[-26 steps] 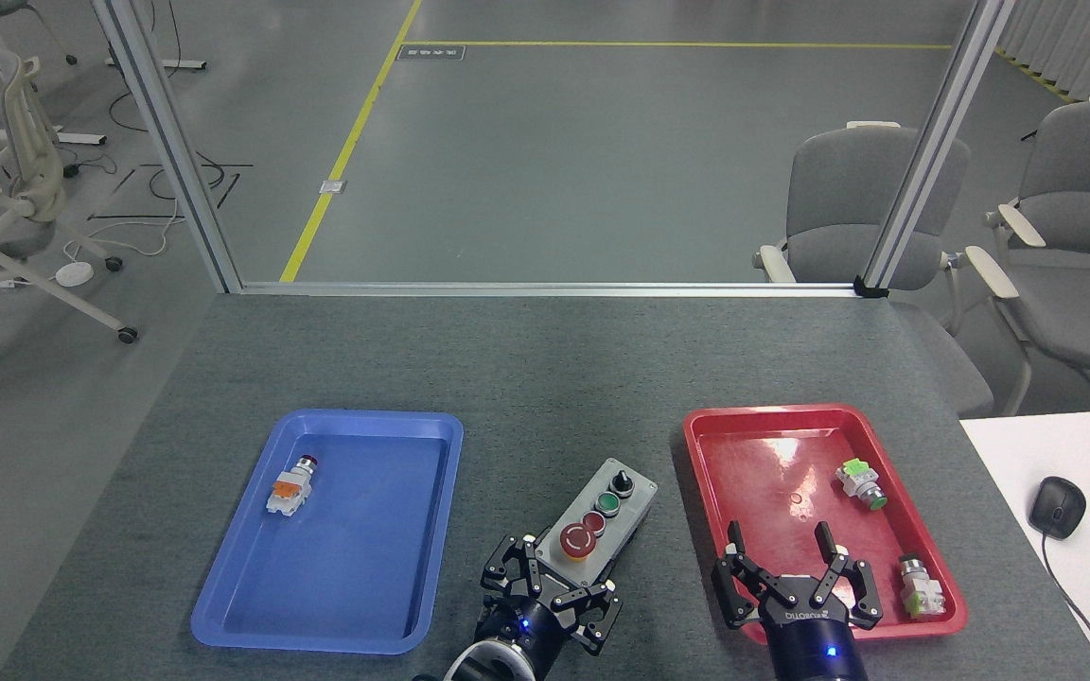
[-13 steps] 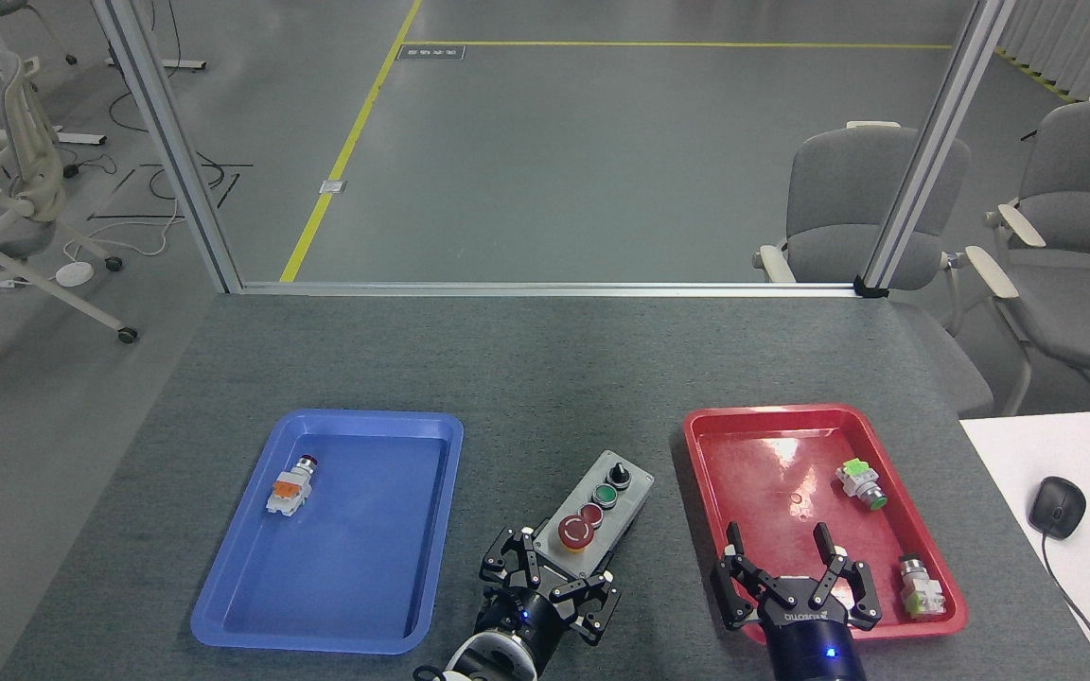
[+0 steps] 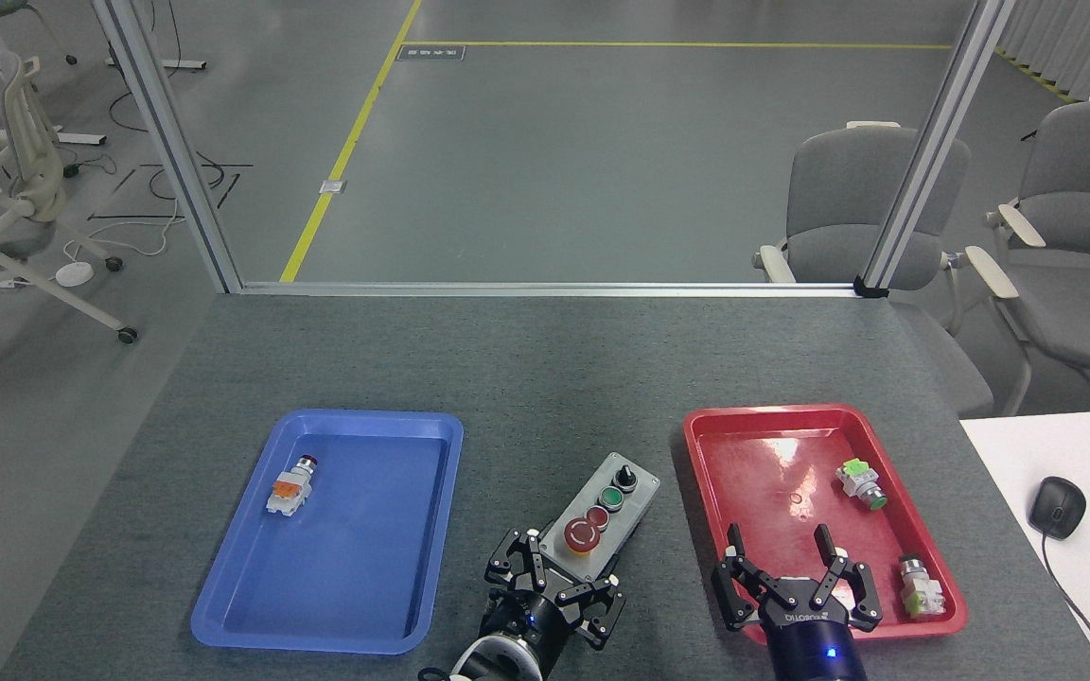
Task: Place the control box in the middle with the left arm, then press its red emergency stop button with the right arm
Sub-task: 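Set the control box down between the trays and open the left gripper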
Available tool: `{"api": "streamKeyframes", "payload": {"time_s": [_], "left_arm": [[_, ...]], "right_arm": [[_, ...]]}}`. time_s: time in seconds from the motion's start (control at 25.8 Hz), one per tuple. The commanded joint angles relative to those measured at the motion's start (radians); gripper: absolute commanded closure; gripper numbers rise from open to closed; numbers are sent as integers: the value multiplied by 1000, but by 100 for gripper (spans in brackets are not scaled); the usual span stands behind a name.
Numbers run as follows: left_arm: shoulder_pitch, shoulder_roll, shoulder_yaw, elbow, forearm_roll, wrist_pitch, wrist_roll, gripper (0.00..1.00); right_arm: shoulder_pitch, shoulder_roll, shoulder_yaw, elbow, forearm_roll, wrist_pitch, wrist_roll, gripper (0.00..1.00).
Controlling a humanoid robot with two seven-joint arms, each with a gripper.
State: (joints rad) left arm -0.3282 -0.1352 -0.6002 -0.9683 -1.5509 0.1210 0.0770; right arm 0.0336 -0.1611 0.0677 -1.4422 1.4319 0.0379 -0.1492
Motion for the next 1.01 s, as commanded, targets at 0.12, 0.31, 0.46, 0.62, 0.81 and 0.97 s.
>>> {"api": "streamKeyframes", "payload": {"time_s": [0.12, 0.31, 0.46, 0.62, 0.81, 0.97], "left_arm": [[0, 0, -33, 2, 20, 17, 0, 38], [0, 0, -33, 2, 25, 19, 1, 26], [0, 0, -33, 3, 25, 19, 0, 18], [1, 0, -33, 5, 26, 19, 0, 11], [0, 0, -29, 8, 43, 20, 1, 7], [3, 3, -27, -4, 55, 19, 1, 3]], "right_arm": [[0, -2, 0, 0, 1, -1, 5, 3], [-1, -2, 0, 0, -1, -1, 5, 3], [0, -3, 0, 0, -1, -1, 5, 3], [-1, -3, 0, 0, -1, -1, 5, 3], [0, -3, 0, 0, -1, -1, 5, 3], [0, -3, 1, 0, -1, -1, 5, 3]]}}
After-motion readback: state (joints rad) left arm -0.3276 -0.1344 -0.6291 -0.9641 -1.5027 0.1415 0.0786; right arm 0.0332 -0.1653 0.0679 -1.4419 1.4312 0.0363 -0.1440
